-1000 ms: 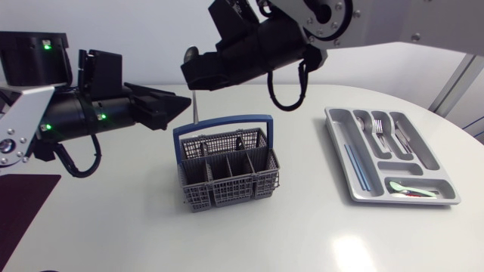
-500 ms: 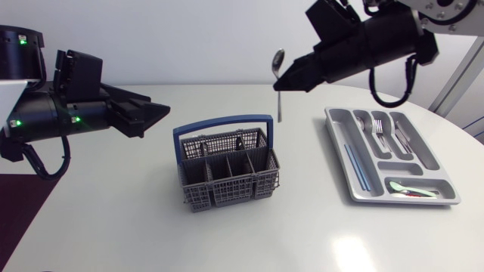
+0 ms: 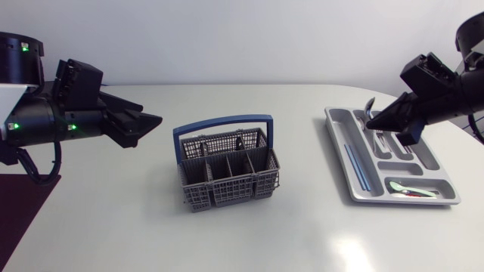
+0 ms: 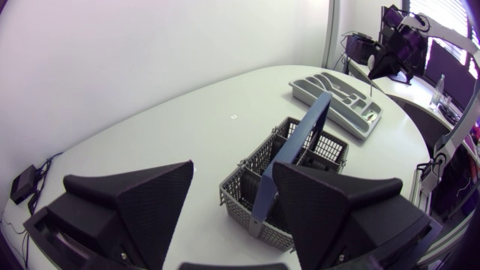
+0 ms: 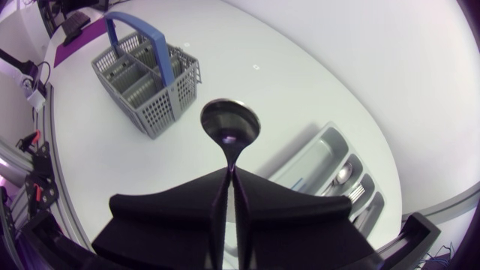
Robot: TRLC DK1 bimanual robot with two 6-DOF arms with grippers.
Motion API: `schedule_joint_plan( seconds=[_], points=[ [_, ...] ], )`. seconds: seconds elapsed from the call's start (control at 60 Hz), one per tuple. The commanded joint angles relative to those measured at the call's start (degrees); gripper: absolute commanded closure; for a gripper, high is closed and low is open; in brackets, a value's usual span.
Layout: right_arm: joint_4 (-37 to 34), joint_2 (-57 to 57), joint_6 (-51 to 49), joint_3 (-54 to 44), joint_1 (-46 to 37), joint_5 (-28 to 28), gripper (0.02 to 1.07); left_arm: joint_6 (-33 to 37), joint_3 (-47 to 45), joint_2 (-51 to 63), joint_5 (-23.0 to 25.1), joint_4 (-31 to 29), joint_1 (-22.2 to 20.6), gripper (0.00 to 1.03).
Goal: Unload the cutlery basket into the drawer organizer.
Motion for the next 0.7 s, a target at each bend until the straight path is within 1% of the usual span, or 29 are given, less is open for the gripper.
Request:
schedule_joint_plan(
  seconds=[0.0,0.1,0.2,0.25,0.3,0.467,0.517,0.683],
  points=[
    [-0.9,0.7,-9.1,-2.7,-4.1,0.0,1.01,1.9,-2.1,0.1,-0.8,-0.8,-0.7,0.29],
    [-0.9,2.4,-15.8,-3.9,-9.3,0.1,1.01,2.8,-2.7,0.1,-1.1,-1.2,-0.9,0.29],
    [-0.6,4.7,-24.9,-6.0,-14.7,1.6,1.01,4.3,-3.6,0.1,-1.6,-1.4,-0.8,0.29],
    [0.2,7.3,-29.8,-6.9,-18.3,2.4,1.01,5.1,-4.3,0.2,-1.8,-1.7,-0.9,0.29],
    [1.8,8.4,-32.4,-7.9,-20.1,3.4,1.01,5.7,-4.7,0.3,-2.1,-2.0,-0.9,0.29],
    [9.3,10.9,-38.9,-11.5,-23.9,6.5,1.01,6.0,-4.6,0.2,-3.2,-3.0,-2.2,0.29],
    [11.3,11.1,-40.5,-12.2,-24.6,6.9,1.01,6.0,-4.5,0.2,-4.3,-3.3,-3.2,0.29],
    [13.8,14.4,-44.8,-12.0,-27.8,8.5,1.01,6.1,-4.1,-0.3,-6.9,-4.9,-5.7,0.29]
  ],
)
